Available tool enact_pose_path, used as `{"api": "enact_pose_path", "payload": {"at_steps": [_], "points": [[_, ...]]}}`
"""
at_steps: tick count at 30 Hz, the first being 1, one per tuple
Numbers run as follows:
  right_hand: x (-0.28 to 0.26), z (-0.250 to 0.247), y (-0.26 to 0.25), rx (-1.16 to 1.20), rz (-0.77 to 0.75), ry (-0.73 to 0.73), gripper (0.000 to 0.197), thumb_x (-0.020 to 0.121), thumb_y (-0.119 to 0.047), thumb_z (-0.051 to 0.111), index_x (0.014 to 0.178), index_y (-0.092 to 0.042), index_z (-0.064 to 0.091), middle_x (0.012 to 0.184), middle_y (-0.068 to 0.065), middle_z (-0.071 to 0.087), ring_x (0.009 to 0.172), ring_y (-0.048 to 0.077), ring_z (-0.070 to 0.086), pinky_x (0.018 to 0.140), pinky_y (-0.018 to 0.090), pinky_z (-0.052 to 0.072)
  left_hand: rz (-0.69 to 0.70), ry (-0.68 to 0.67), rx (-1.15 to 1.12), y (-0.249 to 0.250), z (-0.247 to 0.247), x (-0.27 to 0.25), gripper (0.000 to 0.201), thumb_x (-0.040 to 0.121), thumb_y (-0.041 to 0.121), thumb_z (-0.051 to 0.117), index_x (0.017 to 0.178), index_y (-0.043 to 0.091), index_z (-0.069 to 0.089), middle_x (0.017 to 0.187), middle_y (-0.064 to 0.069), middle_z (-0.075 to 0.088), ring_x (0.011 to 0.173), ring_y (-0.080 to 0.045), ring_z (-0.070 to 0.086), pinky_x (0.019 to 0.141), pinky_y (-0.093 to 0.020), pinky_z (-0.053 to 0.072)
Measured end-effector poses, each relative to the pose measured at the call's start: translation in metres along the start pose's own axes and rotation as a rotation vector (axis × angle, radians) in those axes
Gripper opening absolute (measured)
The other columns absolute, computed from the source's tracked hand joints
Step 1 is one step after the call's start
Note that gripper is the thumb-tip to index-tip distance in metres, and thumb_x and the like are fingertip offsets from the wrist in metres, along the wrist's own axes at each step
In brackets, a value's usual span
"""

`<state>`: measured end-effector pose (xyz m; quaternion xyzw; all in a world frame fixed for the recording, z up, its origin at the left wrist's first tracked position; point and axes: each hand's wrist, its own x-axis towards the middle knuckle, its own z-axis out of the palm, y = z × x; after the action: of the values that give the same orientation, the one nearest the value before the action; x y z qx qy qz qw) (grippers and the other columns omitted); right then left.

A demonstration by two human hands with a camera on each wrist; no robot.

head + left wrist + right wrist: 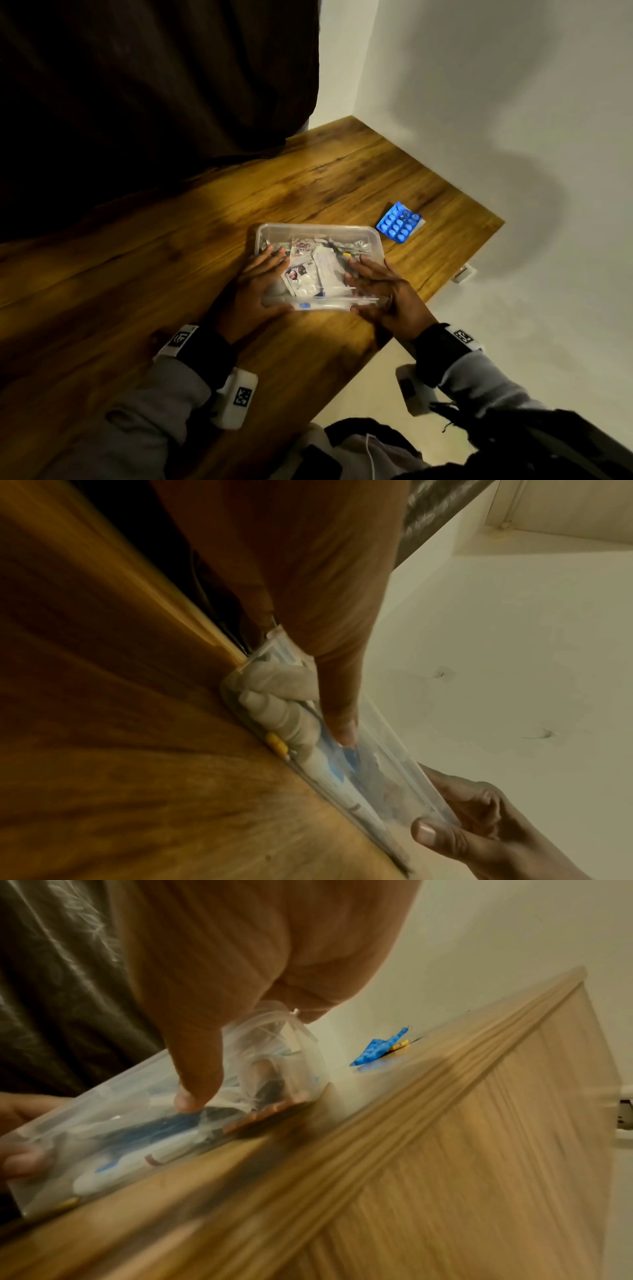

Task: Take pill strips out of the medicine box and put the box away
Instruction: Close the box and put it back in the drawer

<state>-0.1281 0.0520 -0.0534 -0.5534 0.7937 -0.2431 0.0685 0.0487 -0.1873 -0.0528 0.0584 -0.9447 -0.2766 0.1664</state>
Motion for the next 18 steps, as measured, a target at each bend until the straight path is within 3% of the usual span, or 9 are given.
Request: {"api": "enact_pose_path", "payload": {"at_steps": [3, 5, 7, 9, 13, 14, 16, 17, 18], "points": [[0.008, -0.005, 0.003, 0.097, 0.034, 0.017, 0.057, 0.08, -0.044, 0.066, 0.133, -0.032, 0.051, 0.151, -0.012, 0.036, 0.145, 0.005, 0.02, 0.121, 0.04, 0.004, -0.018, 0.063, -0.044, 0.002, 0.003, 0.006, 0.09, 0.065, 0.07, 0.054, 0.128, 0.005, 0.052, 0.14, -0.014, 0.047, 0.136, -0.025, 0.033, 0.114, -0.025, 0.021], [0.013, -0.008, 0.007, 0.139, 0.011, 0.032, 0.057, 0.078, -0.042, 0.068, 0.13, -0.026, 0.056, 0.149, -0.004, 0.041, 0.144, 0.014, 0.026, 0.119, 0.048, 0.018, -0.046, 0.075, -0.063, 0.004, 0.003, 0.008, 0.089, 0.063, 0.064, 0.062, 0.129, 0.005, 0.05, 0.142, -0.012, 0.045, 0.136, -0.023, 0.032, 0.115, -0.022, 0.018], [0.013, -0.011, 0.007, 0.116, -0.025, 0.05, 0.064, 0.075, -0.047, 0.07, 0.132, -0.022, 0.055, 0.149, 0.001, 0.042, 0.143, 0.018, 0.029, 0.115, 0.049, 0.029, -0.102, 0.067, -0.041, 0.012, 0.004, 0.005, 0.086, 0.065, 0.046, 0.072, 0.135, 0.009, 0.042, 0.148, -0.009, 0.037, 0.14, -0.02, 0.023, 0.118, -0.033, 0.018], [0.006, -0.015, 0.004, 0.168, 0.062, 0.084, 0.08, 0.069, -0.054, 0.072, 0.138, -0.023, 0.046, 0.151, -0.002, 0.039, 0.143, 0.013, 0.029, 0.116, 0.04, 0.029, -0.159, 0.067, 0.057, 0.025, 0.01, 0.002, 0.085, 0.067, 0.034, 0.074, 0.14, 0.014, 0.035, 0.152, -0.007, 0.03, 0.143, -0.019, 0.016, 0.119, -0.046, 0.013], [-0.033, -0.01, -0.006, 0.467, 0.433, 0.446, 0.06, 0.085, -0.029, 0.068, 0.139, -0.023, 0.043, 0.142, -0.016, 0.043, 0.129, -0.006, 0.039, 0.111, 0.02, 0.034, -0.175, 0.086, 0.129, 0.052, 0.03, -0.011, 0.068, 0.069, 0.03, 0.072, 0.131, 0.018, 0.047, 0.149, -0.006, 0.036, 0.141, -0.025, 0.025, 0.118, -0.05, 0.003], [-0.041, -0.007, -0.01, 0.524, 0.531, 0.605, 0.052, 0.089, -0.022, 0.063, 0.138, -0.019, 0.044, 0.139, -0.011, 0.046, 0.125, 0.0, 0.044, 0.105, 0.02, 0.041, -0.135, 0.101, 0.11, 0.059, 0.036, -0.014, 0.06, 0.069, 0.028, 0.071, 0.125, 0.017, 0.053, 0.145, -0.007, 0.042, 0.139, -0.025, 0.03, 0.118, -0.044, 0.003], [-0.055, 0.002, -0.009, 0.665, 0.813, 0.846, 0.046, 0.093, -0.01, 0.055, 0.137, -0.007, 0.04, 0.14, 0.008, 0.044, 0.123, 0.019, 0.045, 0.074, 0.004, 0.05, -0.055, 0.126, 0.056, 0.073, 0.05, -0.022, 0.044, 0.07, 0.031, 0.065, 0.112, 0.018, 0.061, 0.137, -0.006, 0.051, 0.133, -0.019, 0.036, 0.118, -0.037, 0.006], [-0.062, 0.01, -0.002, 0.778, 0.998, 0.863, 0.046, 0.094, -0.01, 0.052, 0.137, -0.003, 0.037, 0.142, 0.013, 0.042, 0.124, 0.027, 0.045, 0.061, 0.002, 0.046, -0.029, 0.115, 0.019, 0.082, 0.056, -0.024, 0.038, 0.071, 0.032, 0.061, 0.106, 0.019, 0.063, 0.134, -0.005, 0.054, 0.13, -0.017, 0.039, 0.117, -0.039, 0.013], [-0.069, 0.021, 0.007, 0.919, 1.172, 0.772, 0.048, 0.095, -0.016, 0.05, 0.138, -0.002, 0.036, 0.143, 0.015, 0.041, 0.127, 0.032, 0.044, 0.064, 0.008, 0.048, -0.011, 0.089, -0.016, 0.091, 0.062, -0.027, 0.032, 0.073, 0.032, 0.059, 0.102, 0.02, 0.063, 0.131, -0.003, 0.055, 0.126, -0.016, 0.042, 0.114, -0.04, 0.024]]}}
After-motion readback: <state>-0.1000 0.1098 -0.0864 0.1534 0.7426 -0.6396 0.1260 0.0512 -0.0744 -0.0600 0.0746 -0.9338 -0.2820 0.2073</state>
